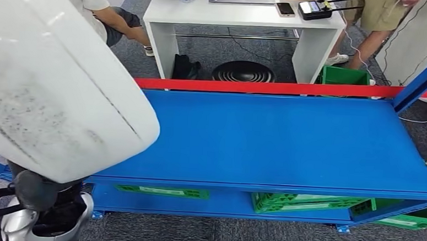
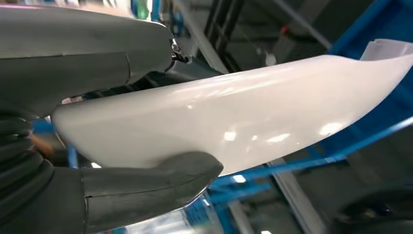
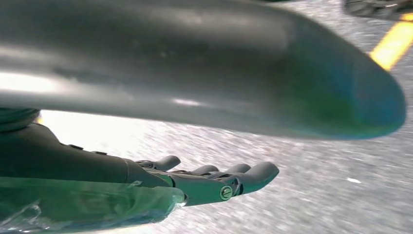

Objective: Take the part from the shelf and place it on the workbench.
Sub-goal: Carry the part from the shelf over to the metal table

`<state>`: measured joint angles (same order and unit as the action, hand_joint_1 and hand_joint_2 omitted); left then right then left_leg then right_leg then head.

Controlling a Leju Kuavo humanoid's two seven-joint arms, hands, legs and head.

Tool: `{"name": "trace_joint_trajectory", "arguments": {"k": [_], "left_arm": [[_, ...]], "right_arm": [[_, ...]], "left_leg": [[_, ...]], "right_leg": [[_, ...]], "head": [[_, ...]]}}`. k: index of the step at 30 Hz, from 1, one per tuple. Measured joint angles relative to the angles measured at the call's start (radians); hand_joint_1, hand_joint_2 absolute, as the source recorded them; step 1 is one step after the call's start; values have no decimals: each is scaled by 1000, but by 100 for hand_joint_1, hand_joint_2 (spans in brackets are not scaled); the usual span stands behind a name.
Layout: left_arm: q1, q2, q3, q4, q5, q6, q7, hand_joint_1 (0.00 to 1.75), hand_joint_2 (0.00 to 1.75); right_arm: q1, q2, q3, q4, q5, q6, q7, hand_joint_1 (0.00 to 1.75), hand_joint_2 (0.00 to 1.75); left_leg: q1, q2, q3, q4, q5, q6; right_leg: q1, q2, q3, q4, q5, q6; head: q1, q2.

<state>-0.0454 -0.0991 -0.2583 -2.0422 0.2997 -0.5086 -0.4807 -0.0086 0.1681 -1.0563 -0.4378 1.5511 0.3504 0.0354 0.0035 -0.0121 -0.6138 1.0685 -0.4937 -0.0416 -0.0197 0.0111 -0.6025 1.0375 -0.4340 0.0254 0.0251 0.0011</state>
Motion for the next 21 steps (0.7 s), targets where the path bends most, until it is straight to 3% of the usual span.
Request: {"name": "trace_joint_trajectory", "arguments": {"k": [2, 4, 5, 6, 8, 9, 10, 13, 14, 15, 17, 18, 19, 20, 21], "left_arm": [[0, 1, -33, 0, 28, -6, 5, 175, 175], [-1, 3, -64, 1, 44, -8, 7, 175, 175], [-1, 4, -78, 2, 49, -8, 7, 175, 175], [-3, 6, -91, 2, 53, -8, 7, 175, 175], [-10, 8, -112, 2, 59, -10, 7, 175, 175], [-13, 9, -121, 3, 61, -12, 7, 175, 175], [-16, 11, -128, 3, 63, -14, 7, 175, 175], [-17, 17, -141, 5, 64, -19, 6, 175, 175], [-18, 19, -145, 6, 64, -20, 6, 175, 175], [-18, 20, -149, 6, 64, -21, 6, 175, 175], [-17, 23, -154, 9, 63, -23, 6, 175, 175], [-16, 25, -155, 10, 62, -23, 7, 175, 175], [-16, 27, -156, 12, 59, -23, 10, 175, 175], [-15, 29, -157, 14, 55, -23, 15, 175, 175], [-13, 31, -158, 16, 49, -24, 21, 175, 175]], "right_arm": [[6, 0, -14, -25, 0, 33, 50, 0, 0], [16, 0, -25, -51, 0, 63, 92, 0, 0], [20, 0, -30, -63, 0, 75, 106, 0, 0], [24, 0, -33, -73, 0, 84, 116, 0, 0], [29, 0, -37, -89, 0, 96, 126, 0, 0], [31, 0, -39, -96, 0, 101, 128, 0, 0], [33, 0, -39, -102, 0, 104, 126, 0, 0], [39, 0, -39, -113, 0, 106, 106, 0, 0], [41, 1, -39, -114, 0, 106, 100, 0, 0], [42, 2, -38, -115, 0, 106, 95, 0, 0], [44, 3, -38, -117, 0, 104, 90, 0, 0], [43, 3, -38, -118, 0, 102, 88, 0, 0], [43, 3, -38, -119, 0, 100, 85, 0, 0], [43, 3, -38, -119, 0, 97, 82, 0, 0], [42, 3, -38, -119, 0, 93, 79, 0, 0]], "left_leg": [[0, 0, -49, 128, -80, -5], [0, 0, -71, 211, -114, -5], [0, 0, -55, 198, -103, -2], [0, 1, -19, 148, -78, 1], [-2, 1, 72, 5, -35, 11], [-3, 1, 100, -45, -23, 15], [-5, 0, 113, -73, -19, 20], [-8, 2, 102, -83, 4, 37], [-6, 3, 96, -86, 15, 44], [-4, 5, 88, -89, 27, 50], [-3, 6, 67, -89, 45, 55], [-3, 6, 55, -88, 55, 55], [-3, 7, 42, -88, 64, 54], [-3, 7, 30, -87, 74, 52], [-2, 7, 18, -86, 83, 49]], "right_leg": [[1, -3, -15, 0, 9, -7], [2, -6, -31, 0, 21, -7], [3, -6, -38, 0, 28, -6], [3, -6, -45, 0, 35, -4], [4, -3, -56, 1, 48, 3], [5, -3, -60, 0, 56, 8], [5, -2, -62, -2, 63, 14], [2, -2, -66, -15, 80, 33], [1, -2, -72, -3, 61, 37], [0, -2, -85, 31, 25, 41], [0, -4, -118, 152, -75, 46], [1, -4, -129, 213, -108, 48], [1, -4, -128, 253, -120, 50], [0, -4, -110, 259, -111, 51], [-1, -4, -74, 228, -88, 53]], "head": [[-3, 0], [-3, 0], [-3, 0], [-3, 0], [-3, 0], [-3, 0], [-3, 0], [-2, 0], [-1, 0], [-1, 0], [0, 0], [0, 0], [1, 0], [1, 0], [1, 0]]}}
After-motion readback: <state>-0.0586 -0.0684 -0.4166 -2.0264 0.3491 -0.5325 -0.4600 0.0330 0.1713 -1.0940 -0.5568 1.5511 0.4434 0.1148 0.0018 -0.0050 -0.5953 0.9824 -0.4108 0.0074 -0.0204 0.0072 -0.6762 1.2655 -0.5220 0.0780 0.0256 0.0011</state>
